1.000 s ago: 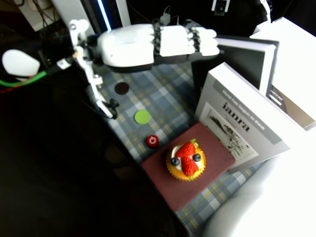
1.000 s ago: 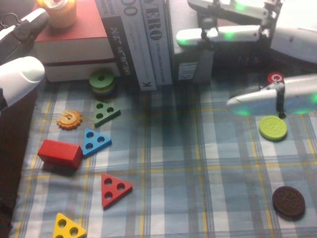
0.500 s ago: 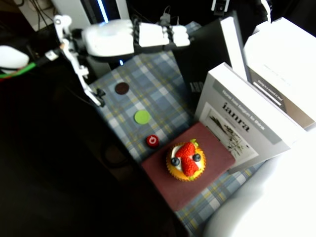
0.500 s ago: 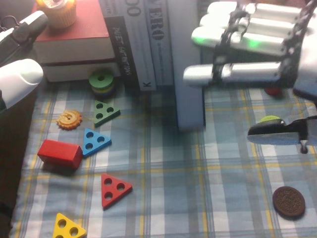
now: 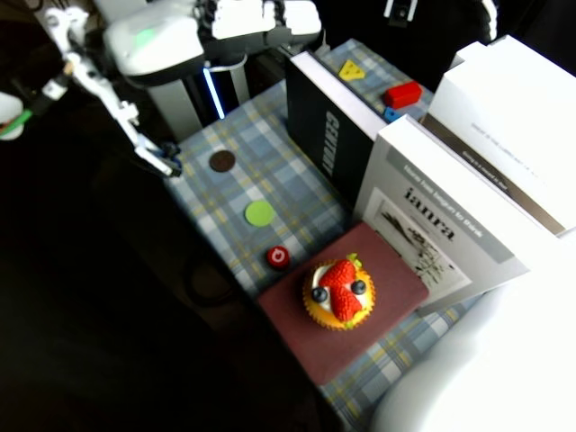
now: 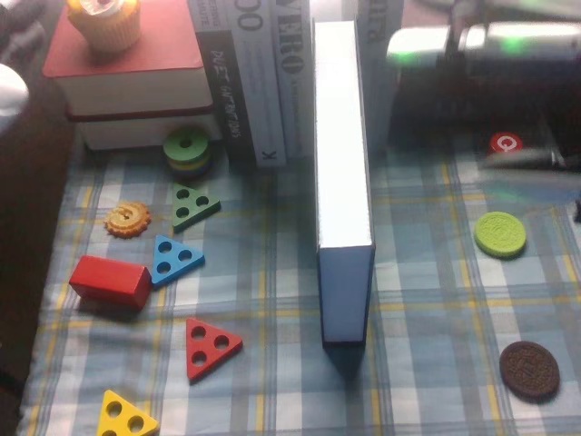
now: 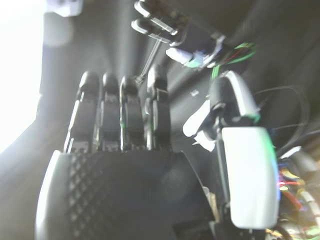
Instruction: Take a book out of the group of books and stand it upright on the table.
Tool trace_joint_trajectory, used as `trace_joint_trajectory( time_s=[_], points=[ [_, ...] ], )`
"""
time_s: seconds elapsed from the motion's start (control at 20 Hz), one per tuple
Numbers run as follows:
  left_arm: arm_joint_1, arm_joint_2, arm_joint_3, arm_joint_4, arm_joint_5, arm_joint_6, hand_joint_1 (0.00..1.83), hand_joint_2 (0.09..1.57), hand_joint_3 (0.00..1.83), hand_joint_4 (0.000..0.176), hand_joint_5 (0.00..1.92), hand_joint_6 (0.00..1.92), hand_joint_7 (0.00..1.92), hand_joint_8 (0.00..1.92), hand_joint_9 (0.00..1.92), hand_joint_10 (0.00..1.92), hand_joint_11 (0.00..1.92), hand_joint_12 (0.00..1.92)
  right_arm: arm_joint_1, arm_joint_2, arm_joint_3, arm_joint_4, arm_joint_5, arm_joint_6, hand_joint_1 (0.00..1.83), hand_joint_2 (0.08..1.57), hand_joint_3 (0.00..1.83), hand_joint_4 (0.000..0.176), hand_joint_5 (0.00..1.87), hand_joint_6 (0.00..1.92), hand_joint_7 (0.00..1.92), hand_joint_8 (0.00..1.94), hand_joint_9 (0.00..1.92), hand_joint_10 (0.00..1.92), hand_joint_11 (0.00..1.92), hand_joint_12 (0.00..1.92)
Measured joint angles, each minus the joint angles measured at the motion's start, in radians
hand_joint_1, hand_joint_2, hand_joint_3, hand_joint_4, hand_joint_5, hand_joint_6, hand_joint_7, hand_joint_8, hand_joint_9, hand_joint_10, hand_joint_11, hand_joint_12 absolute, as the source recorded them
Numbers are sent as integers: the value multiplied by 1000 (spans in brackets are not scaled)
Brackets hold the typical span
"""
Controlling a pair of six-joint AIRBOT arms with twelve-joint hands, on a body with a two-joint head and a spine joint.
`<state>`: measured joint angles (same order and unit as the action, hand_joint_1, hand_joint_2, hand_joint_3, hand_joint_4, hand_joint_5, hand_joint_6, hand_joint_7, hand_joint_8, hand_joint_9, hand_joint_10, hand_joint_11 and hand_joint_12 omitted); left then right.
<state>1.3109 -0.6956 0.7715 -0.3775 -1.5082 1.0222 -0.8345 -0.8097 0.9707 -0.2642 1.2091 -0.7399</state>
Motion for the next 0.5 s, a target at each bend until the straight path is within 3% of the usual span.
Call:
trace_joint_trajectory(
  time_s=[0.05, 0.1, 0.25, 0.3, 0.35, 0.5],
  points=[
    [0, -9, 8, -1, -22, -30, 299, 1339, 0, 86, 178, 5, 117, 6, 55, 3, 15, 6, -32, -22, 9, 67, 28, 0, 505, 1210, 0, 109, 453, 1, 455, 9, 370, 14, 236, 60],
    [0, -13, 12, -3, -31, -34, 250, 1327, 0, 77, 161, 1, 121, 5, 80, 10, 69, 29, -72, -40, 19, 124, 56, 0, 481, 1226, 3, 79, 403, 0, 454, 5, 361, 6, 218, 48],
    [1, -13, 13, -1, -55, -34, 241, 1255, 0, 67, 103, 0, 90, 0, 55, 1, 35, 14, -134, -44, 21, 217, 130, 2, 397, 1228, 3, 72, 387, 0, 442, 1, 355, 1, 228, 48],
    [1, -13, 13, 0, -78, -49, 176, 1148, 0, 62, 13, 0, 3, 0, 1, 0, 0, 0, -143, -40, 21, 255, 181, 2, 379, 1223, 0, 58, 347, 0, 412, 2, 340, 3, 222, 42],
    [-2, -13, 16, 5, -91, -61, 213, 1172, 0, 6, 69, 6, 173, 16, 153, 19, 133, 55, -148, -38, 21, 275, 221, 2, 402, 1219, 0, 57, 357, 4, 421, 4, 359, 9, 256, 54],
    [-31, -12, 31, -4, -105, -66, 94, 1272, 21, 51, 89, 4, 208, 2, 229, 2, 174, 61, -151, -37, 21, 264, 305, 2, 542, 1254, 2, 0, 404, 10, 458, 9, 409, 14, 305, 64]
  ],
)
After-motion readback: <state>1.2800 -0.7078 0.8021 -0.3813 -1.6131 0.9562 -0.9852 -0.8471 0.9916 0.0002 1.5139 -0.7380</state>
